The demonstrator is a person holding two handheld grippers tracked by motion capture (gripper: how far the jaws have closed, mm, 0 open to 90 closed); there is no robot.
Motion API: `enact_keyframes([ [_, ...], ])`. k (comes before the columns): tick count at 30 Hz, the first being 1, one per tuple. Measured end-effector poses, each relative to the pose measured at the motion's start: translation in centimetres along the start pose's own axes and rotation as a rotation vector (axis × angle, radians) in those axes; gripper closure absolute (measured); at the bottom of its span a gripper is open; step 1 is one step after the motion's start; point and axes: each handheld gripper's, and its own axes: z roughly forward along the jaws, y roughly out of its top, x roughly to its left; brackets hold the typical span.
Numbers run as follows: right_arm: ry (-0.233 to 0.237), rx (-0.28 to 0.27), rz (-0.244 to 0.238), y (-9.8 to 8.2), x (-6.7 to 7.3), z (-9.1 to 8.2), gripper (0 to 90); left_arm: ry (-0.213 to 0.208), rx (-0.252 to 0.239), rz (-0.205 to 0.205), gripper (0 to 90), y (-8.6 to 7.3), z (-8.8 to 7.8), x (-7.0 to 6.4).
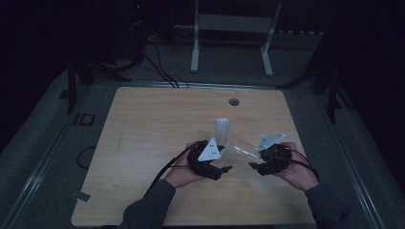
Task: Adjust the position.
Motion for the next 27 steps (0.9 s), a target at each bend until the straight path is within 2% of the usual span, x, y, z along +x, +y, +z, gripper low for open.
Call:
enact_keyframes([
  [9,-0.04,-0.051,0.058,-0.22,0.15,0.01,41.3,0.011,0.001,-0.016,29.5,0.07,0.04,0.12],
  [27,-0.092,-0.121,0.136,-0.66,0.06,-0.04,41.3,0.027,-0.002,-0.036,29.8,0.19,0.17,0.23],
])
